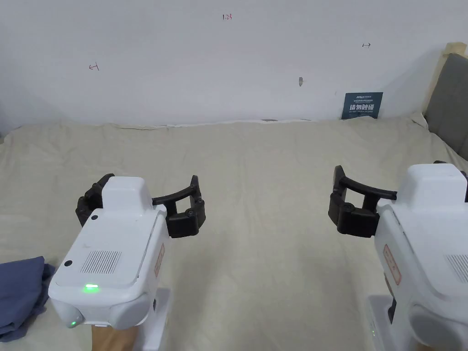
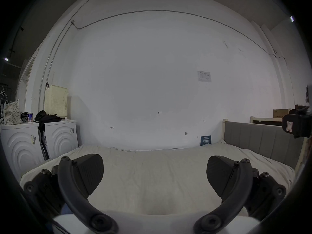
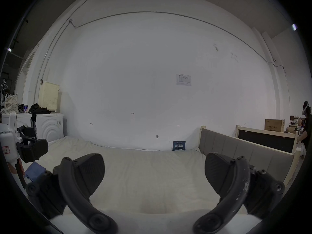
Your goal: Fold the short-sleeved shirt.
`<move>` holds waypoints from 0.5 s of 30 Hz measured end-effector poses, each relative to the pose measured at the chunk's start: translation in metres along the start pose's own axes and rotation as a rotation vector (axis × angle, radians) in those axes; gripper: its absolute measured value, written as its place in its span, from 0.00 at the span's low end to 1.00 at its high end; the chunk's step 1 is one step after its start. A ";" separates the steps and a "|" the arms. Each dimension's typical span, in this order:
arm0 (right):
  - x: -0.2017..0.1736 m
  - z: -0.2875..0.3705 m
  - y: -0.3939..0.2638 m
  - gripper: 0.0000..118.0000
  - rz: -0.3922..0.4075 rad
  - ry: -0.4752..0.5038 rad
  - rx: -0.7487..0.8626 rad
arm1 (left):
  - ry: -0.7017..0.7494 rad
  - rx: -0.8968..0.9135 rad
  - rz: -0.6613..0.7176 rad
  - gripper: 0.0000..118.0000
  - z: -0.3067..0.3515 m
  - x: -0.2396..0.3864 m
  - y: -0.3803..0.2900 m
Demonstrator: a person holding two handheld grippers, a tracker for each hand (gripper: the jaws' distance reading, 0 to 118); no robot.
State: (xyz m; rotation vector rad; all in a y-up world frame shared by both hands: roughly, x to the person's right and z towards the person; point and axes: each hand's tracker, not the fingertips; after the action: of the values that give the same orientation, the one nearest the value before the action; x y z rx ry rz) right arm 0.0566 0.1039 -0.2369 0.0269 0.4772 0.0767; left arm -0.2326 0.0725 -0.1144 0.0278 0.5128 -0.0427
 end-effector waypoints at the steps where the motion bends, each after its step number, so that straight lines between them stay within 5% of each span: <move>1: 0.000 0.000 0.000 1.00 0.002 -0.004 -0.001 | 0.000 0.000 0.001 1.00 0.000 0.000 0.000; 15: -0.002 -0.001 0.000 1.00 0.003 0.006 -0.003 | 0.004 0.003 -0.009 1.00 0.001 0.001 -0.002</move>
State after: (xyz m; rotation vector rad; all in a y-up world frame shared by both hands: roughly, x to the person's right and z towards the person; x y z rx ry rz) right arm 0.0549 0.1033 -0.2368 0.0247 0.4833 0.0802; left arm -0.2314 0.0708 -0.1142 0.0286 0.5167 -0.0521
